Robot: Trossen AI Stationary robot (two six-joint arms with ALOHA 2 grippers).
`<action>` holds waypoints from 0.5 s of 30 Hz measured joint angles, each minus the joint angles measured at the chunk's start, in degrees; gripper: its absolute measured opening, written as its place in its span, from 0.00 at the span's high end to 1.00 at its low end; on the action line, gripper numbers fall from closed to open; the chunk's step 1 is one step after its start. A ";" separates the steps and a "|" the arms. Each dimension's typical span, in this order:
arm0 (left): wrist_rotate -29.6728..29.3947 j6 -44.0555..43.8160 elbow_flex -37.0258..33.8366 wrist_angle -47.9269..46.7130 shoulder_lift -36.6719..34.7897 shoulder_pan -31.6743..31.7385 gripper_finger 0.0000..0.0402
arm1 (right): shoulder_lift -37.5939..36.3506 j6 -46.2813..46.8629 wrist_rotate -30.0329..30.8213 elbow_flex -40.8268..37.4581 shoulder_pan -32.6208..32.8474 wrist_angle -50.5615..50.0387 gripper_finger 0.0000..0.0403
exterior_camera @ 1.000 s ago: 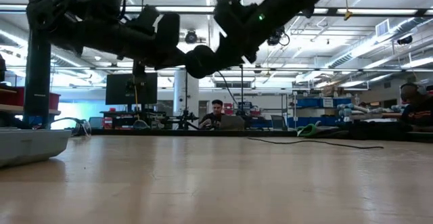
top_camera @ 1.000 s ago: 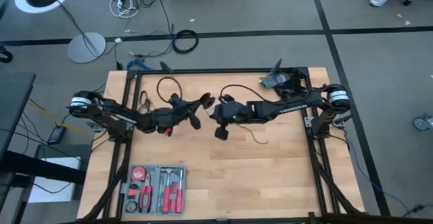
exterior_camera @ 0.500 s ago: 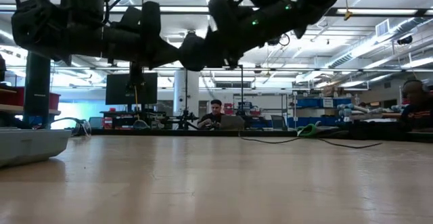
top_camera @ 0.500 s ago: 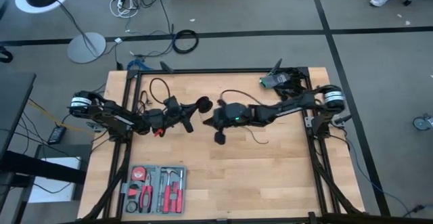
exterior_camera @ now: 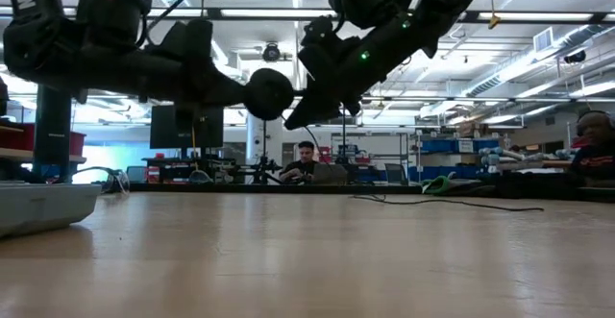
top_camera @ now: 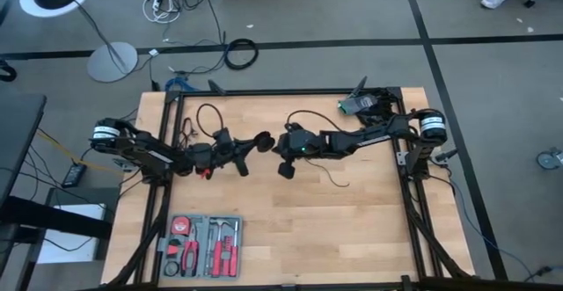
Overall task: Coil cords
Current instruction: Coil the black wire on the spool
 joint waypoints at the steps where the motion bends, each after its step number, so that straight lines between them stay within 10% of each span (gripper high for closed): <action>1: 0.46 -0.24 -0.60 0.00 0.00 -0.01 1.00 | -0.03 0.15 -0.42 0.00 -0.10 -0.21 0.96; 10: 0.63 -1.65 -4.66 1.95 -0.04 -0.18 1.00 | -0.03 2.56 -2.66 -2.78 -0.83 -4.21 0.78; 15: 0.59 -1.62 -5.96 2.71 -0.07 -0.18 1.00 | -0.03 2.93 -2.85 -10.44 -0.86 9.31 0.71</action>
